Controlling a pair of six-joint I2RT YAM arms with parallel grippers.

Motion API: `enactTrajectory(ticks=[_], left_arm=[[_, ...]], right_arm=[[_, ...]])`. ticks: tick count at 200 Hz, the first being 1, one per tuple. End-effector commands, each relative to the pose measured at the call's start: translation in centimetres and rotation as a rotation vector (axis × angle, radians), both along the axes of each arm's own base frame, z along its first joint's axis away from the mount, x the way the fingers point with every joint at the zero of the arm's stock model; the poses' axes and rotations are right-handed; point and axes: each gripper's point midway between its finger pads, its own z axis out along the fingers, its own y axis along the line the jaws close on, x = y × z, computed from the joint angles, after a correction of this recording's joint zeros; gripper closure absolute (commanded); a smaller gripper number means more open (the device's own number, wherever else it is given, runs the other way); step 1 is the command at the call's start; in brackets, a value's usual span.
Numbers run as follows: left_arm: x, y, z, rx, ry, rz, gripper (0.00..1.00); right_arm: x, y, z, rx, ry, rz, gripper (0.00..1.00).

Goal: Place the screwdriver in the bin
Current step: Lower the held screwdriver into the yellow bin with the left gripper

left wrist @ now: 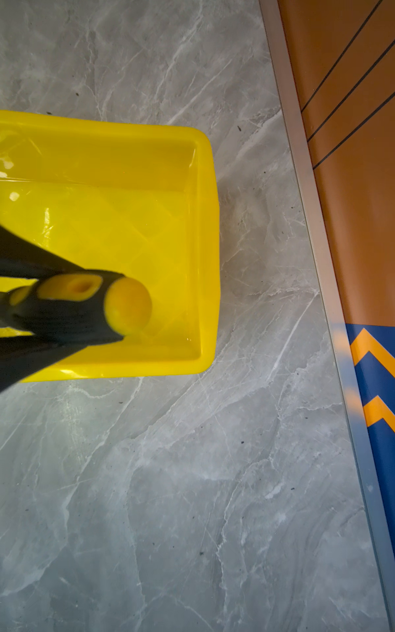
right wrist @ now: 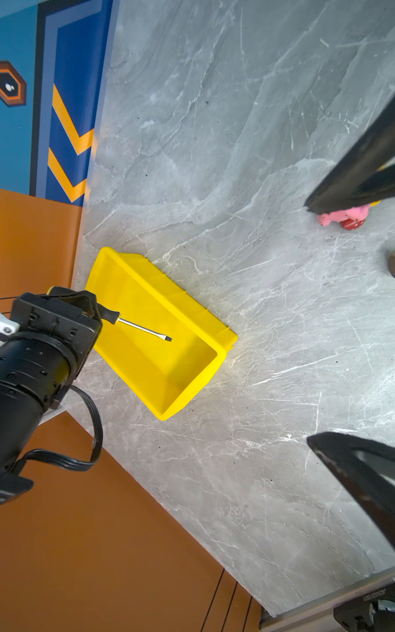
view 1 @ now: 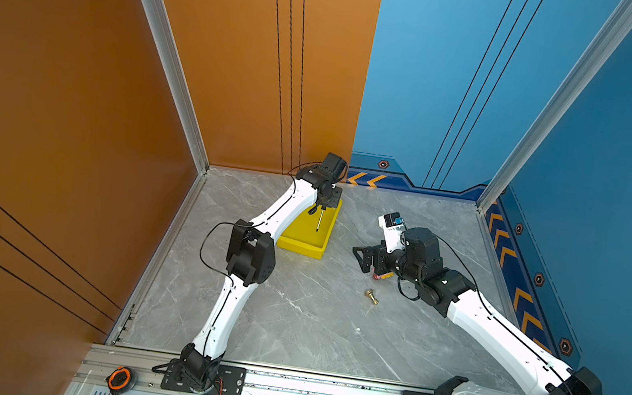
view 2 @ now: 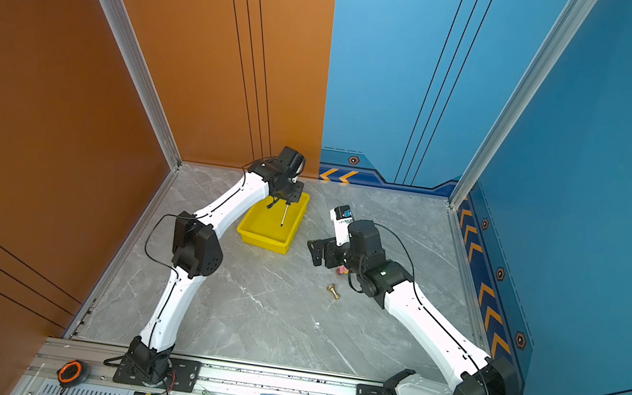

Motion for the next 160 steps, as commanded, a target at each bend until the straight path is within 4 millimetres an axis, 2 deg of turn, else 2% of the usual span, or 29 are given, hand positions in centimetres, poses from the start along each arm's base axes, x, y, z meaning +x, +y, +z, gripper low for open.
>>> enactTrajectory(ticks=[1, 51, 160], left_arm=[[0.5, 0.9, 0.0, 0.028, -0.006, 0.001, 0.91], [-0.1, 2.3, -2.9, 0.055, 0.06, 0.04, 0.91], [-0.6, 2.1, -7.4, 0.053, 0.146, 0.07, 0.91]], right_arm=[[-0.4, -0.9, -0.8, -0.015, 0.019, -0.039, 0.0], [-0.5, -0.9, -0.8, -0.012, 0.016, -0.04, 0.0], [-0.7, -0.9, -0.8, -0.011, 0.013, -0.027, 0.0]])
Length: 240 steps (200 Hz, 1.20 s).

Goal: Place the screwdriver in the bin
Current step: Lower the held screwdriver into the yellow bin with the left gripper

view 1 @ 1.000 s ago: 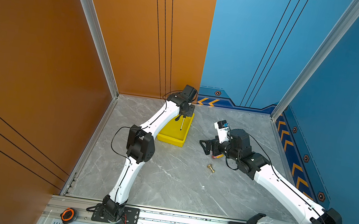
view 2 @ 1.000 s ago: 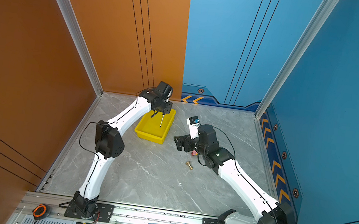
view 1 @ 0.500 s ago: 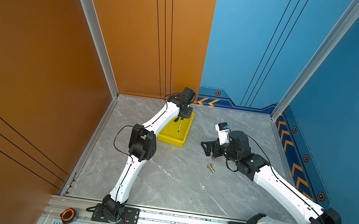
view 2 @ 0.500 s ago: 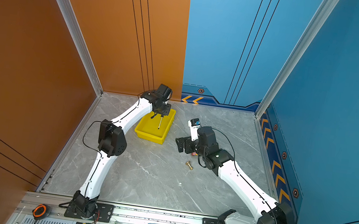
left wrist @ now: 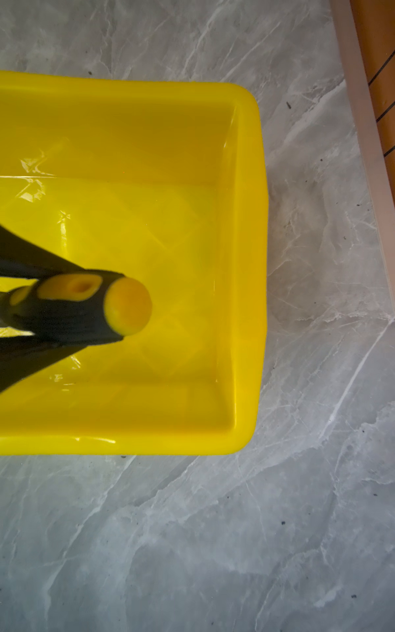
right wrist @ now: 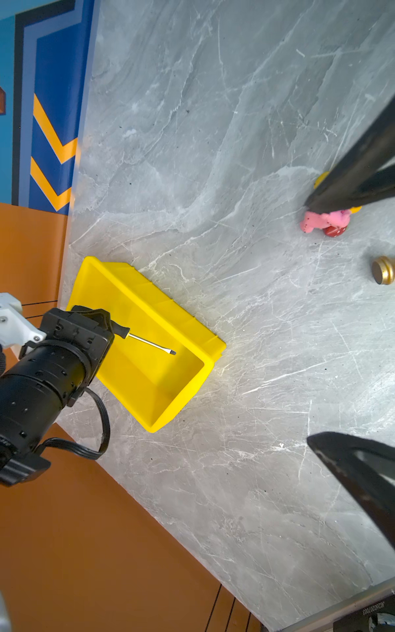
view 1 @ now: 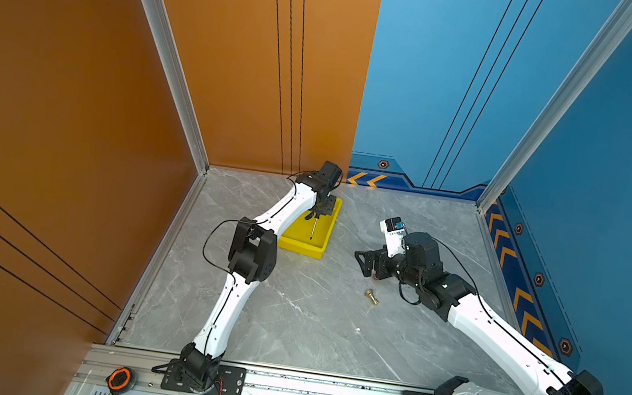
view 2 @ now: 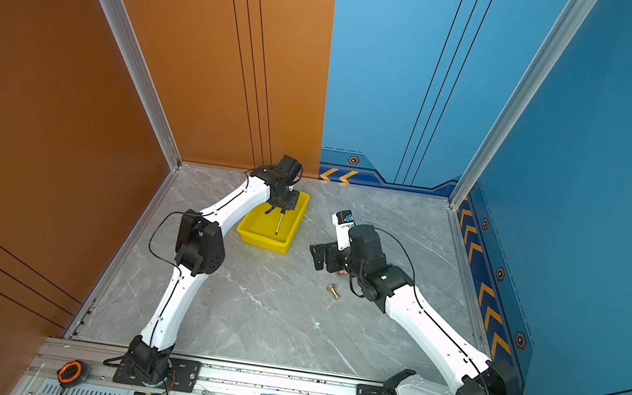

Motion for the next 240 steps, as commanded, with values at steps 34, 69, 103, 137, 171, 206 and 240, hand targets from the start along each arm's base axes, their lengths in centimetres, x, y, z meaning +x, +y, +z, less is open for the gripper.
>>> enactTrajectory(ticks=[34, 69, 103, 137, 171, 206, 240], left_arm=[[-0.4, 0.5, -3.7, 0.008, 0.07, 0.044, 0.91], [-0.5, 0.5, -4.7, 0.011, 0.088, 0.052, 0.91], [-0.7, 0.7, -5.7, 0.011, 0.109, 0.067, 0.91], [-0.8, 0.8, -6.5, 0.013, 0.12, 0.074, 0.91], [-0.8, 0.7, -7.2, 0.0, 0.133, 0.077, 0.9], [-1.1, 0.7, -7.6, -0.001, 0.147, 0.08, 0.89], [-1.4, 0.9, -8.6, 0.002, 0.169, 0.086, 0.87]], right_arm=[[0.2, 0.2, 0.5, 0.004, -0.002, 0.002, 0.0], [0.3, 0.3, 0.4, 0.001, -0.004, 0.006, 0.0], [0.4, 0.5, 0.0, 0.006, 0.001, 0.009, 0.0], [0.7, 0.7, 0.1, 0.009, 0.001, 0.014, 0.0], [0.8, 0.9, 0.1, 0.01, 0.0, 0.016, 0.0], [0.9, 0.8, 0.3, 0.018, -0.004, 0.007, 0.0], [0.9, 0.6, 0.4, 0.018, -0.009, 0.001, 0.0]])
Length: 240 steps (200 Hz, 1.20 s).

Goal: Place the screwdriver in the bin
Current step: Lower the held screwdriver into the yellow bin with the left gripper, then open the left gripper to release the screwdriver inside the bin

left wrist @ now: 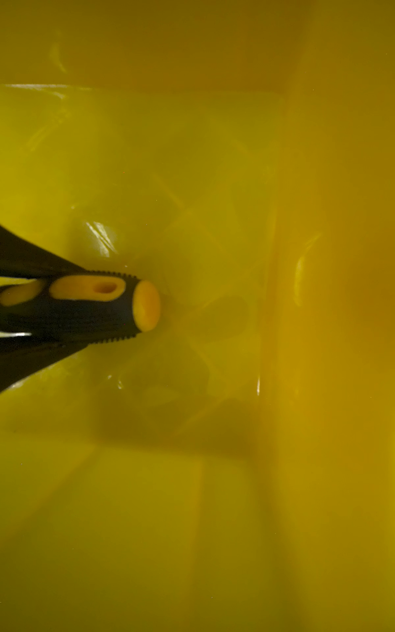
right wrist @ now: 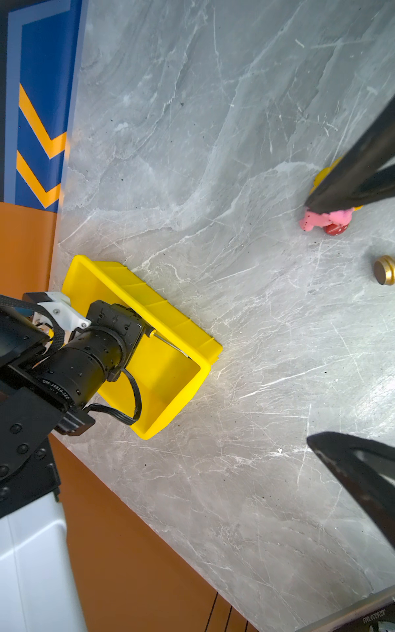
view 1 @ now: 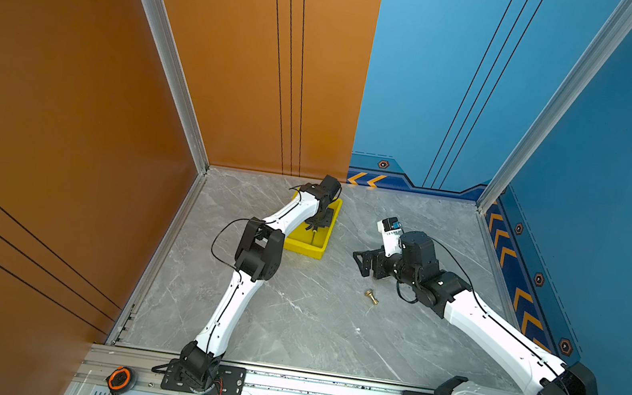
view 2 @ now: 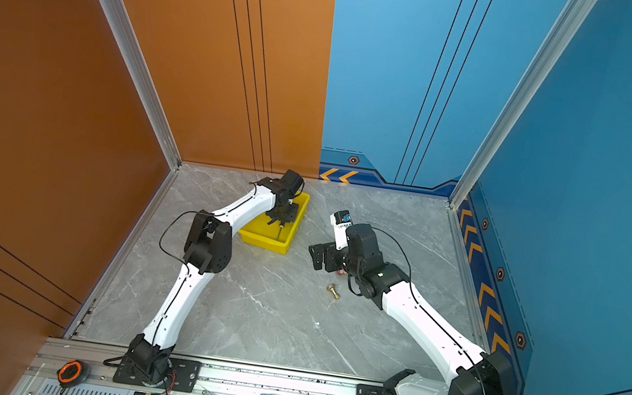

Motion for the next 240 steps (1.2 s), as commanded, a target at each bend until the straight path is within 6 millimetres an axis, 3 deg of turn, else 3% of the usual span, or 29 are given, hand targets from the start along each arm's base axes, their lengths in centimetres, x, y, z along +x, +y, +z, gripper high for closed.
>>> enactTrajectory(ticks=[1, 89, 122, 147, 184, 200, 240], left_arm=[[-0.6, 0.5, -1.8, -0.005, 0.047, 0.018, 0.87], [-0.5, 0.6, -2.5, -0.011, 0.057, 0.038, 0.8], [-0.7, 0.6, -2.4, -0.007, 0.057, 0.043, 0.68], [-0.3, 0.5, -1.2, -0.011, 0.031, 0.041, 0.55], [0.3, 0.5, 1.6, -0.023, -0.021, 0.042, 0.44], [0.5, 0.6, 2.9, -0.029, -0.043, 0.044, 0.33], [0.4, 0.8, 6.4, -0.035, -0.098, 0.037, 0.22]], right_arm=[[0.4, 0.3, 1.5, 0.032, -0.031, -0.001, 0.0], [0.8, 0.2, 1.7, 0.024, -0.042, -0.009, 0.0], [0.8, -0.2, 1.8, 0.022, -0.049, -0.017, 0.0], [0.7, -0.8, 1.5, 0.022, -0.044, -0.026, 0.0], [1.0, -1.2, 2.1, 0.028, -0.058, -0.026, 0.0], [1.0, -1.1, 2.4, 0.031, -0.064, -0.02, 0.0], [0.8, -1.4, 3.0, 0.032, -0.085, -0.025, 0.0]])
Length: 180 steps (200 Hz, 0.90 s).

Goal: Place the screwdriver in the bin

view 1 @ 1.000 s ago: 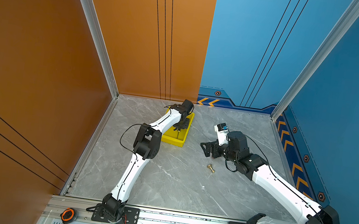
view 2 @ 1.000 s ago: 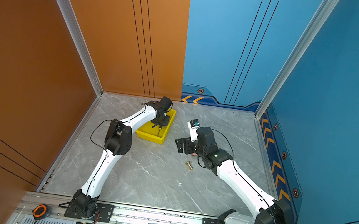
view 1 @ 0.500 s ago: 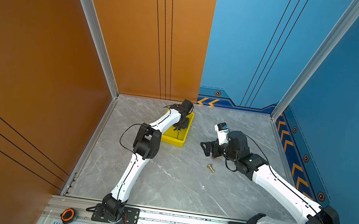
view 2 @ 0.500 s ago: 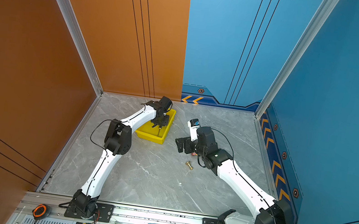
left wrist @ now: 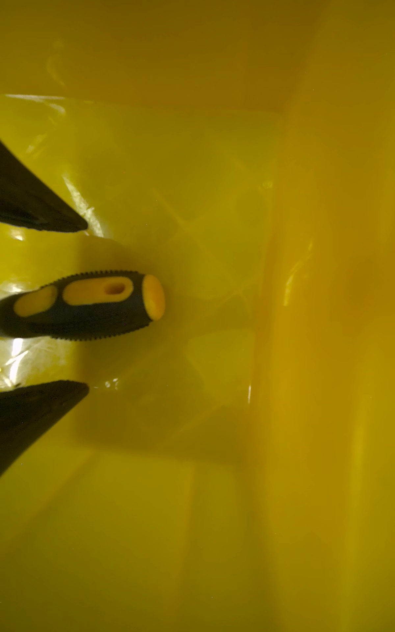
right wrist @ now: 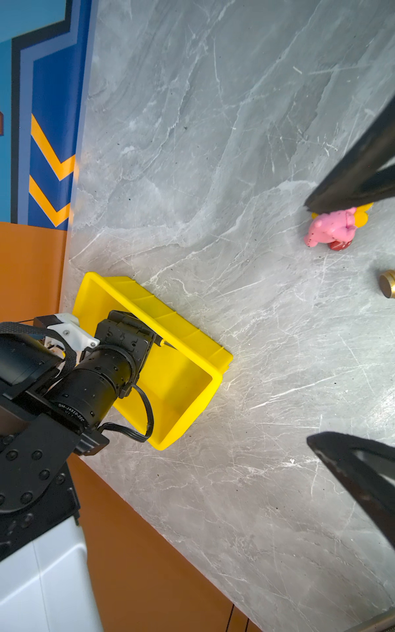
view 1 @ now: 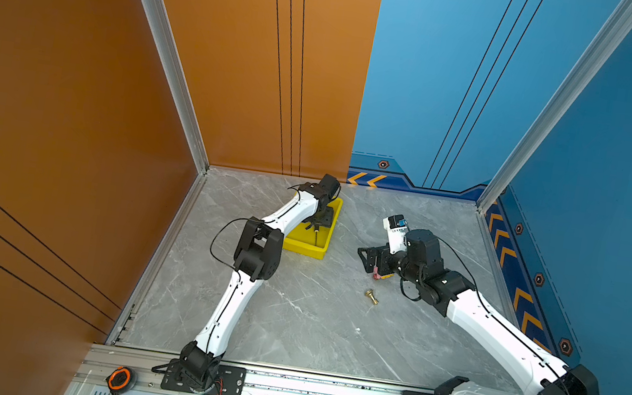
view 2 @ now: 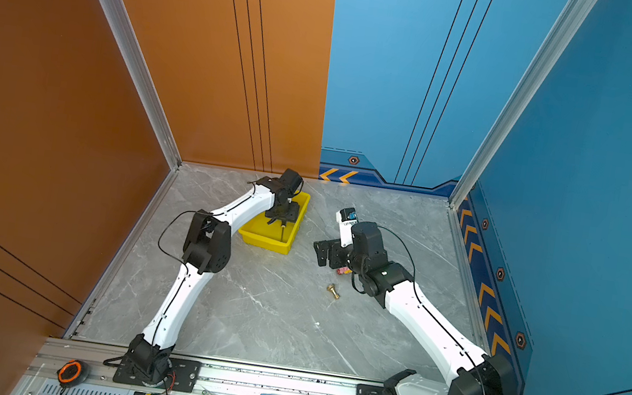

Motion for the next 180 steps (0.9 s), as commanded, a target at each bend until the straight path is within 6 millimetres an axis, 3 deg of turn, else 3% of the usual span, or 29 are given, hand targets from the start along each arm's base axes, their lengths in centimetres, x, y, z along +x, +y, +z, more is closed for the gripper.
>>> enactTrajectory(ticks=[1, 41, 58, 84, 118, 144, 180], left_arm=[[-0.1, 0.7, 5.2, -0.006, -0.071, 0.001, 0.22], [-1.3, 1.0, 8.9, -0.006, -0.116, -0.007, 0.15], [-2.1, 1.1, 10.8, -0.009, -0.141, -0.013, 0.0], [-4.3, 1.0, 13.6, -0.005, -0.169, -0.043, 0.02], [-8.8, 1.5, 16.0, 0.017, -0.208, -0.097, 0.02], [-12.8, 2.1, 16.6, 0.006, -0.275, -0.131, 0.02], [-17.1, 4.8, 15.9, -0.009, -0.352, -0.118, 0.02]], right_arm=[[-0.1, -0.1, 2.2, 0.021, -0.064, 0.012, 0.0], [-0.2, -0.6, 2.6, 0.014, -0.081, 0.006, 0.0], [0.0, -1.0, 2.5, 0.005, -0.078, -0.01, 0.0], [0.2, -1.8, 3.3, -0.004, -0.1, -0.034, 0.0], [0.6, -4.2, 3.3, -0.022, -0.128, -0.114, 0.0], [0.5, -6.1, 3.4, -0.009, -0.142, -0.167, 0.0], [-0.2, -8.9, 3.5, -0.033, -0.167, -0.276, 0.0]])
